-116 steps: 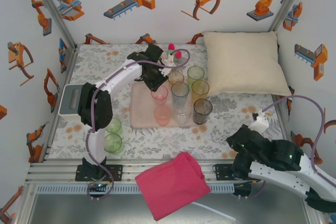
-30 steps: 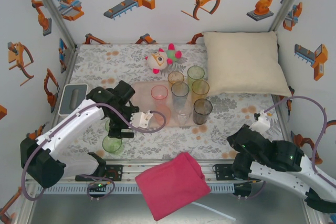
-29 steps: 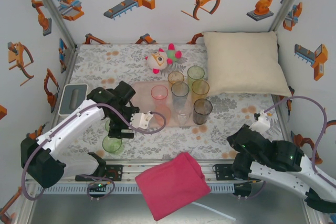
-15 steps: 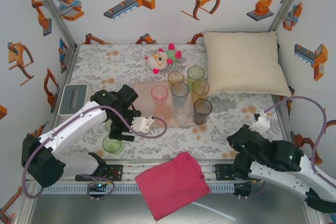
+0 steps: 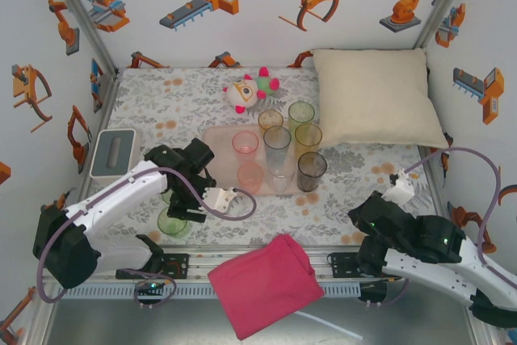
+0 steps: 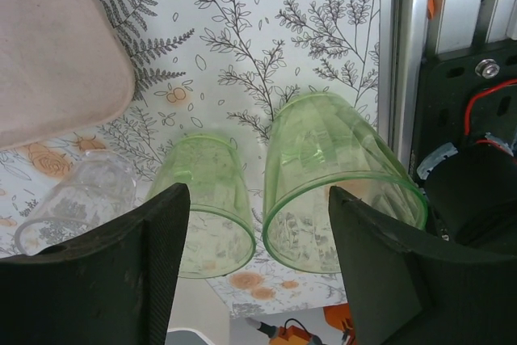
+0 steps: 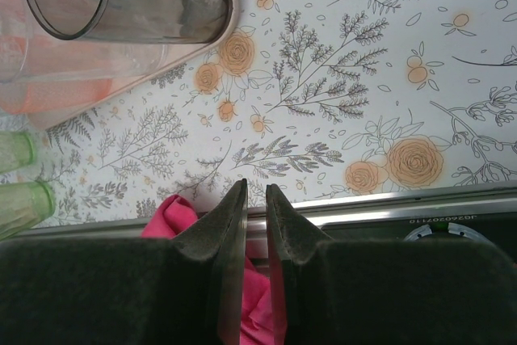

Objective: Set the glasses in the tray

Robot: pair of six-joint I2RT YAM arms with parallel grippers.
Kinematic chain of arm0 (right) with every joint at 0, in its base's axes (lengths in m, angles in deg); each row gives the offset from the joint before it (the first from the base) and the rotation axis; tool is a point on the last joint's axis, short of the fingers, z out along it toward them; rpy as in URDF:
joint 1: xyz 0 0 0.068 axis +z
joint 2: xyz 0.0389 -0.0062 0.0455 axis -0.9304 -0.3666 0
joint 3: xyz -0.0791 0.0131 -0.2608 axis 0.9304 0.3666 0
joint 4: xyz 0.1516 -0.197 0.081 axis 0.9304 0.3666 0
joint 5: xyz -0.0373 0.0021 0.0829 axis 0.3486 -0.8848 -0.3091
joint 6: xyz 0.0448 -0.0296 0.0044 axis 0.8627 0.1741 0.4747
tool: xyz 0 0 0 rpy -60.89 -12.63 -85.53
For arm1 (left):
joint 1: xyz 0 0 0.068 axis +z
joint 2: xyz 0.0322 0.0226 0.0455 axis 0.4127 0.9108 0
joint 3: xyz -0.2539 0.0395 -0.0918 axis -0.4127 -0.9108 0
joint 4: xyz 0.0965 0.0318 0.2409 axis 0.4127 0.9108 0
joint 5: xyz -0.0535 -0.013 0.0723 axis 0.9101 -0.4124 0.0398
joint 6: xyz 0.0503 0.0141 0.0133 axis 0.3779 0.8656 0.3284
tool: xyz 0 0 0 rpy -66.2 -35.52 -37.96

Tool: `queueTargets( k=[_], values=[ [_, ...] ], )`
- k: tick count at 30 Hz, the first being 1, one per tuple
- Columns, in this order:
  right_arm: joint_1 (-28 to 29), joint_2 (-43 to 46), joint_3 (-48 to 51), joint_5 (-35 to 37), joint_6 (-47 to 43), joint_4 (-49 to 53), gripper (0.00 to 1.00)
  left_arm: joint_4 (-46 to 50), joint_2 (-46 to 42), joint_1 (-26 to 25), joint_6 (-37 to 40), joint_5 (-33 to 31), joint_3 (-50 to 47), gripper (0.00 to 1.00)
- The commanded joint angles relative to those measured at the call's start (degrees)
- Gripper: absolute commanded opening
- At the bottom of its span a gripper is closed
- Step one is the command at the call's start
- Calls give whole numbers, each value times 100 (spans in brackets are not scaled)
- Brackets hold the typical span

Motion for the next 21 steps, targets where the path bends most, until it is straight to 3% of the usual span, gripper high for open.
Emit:
queueTargets(
  k=[1, 21],
  values=[
    [19, -59, 14, 221, 93, -88, 20, -121, -59, -52, 229, -26, -130, 63],
    [23, -33, -21, 275, 84, -24, 20, -298, -34, -186, 117, -28, -240, 49]
  ],
)
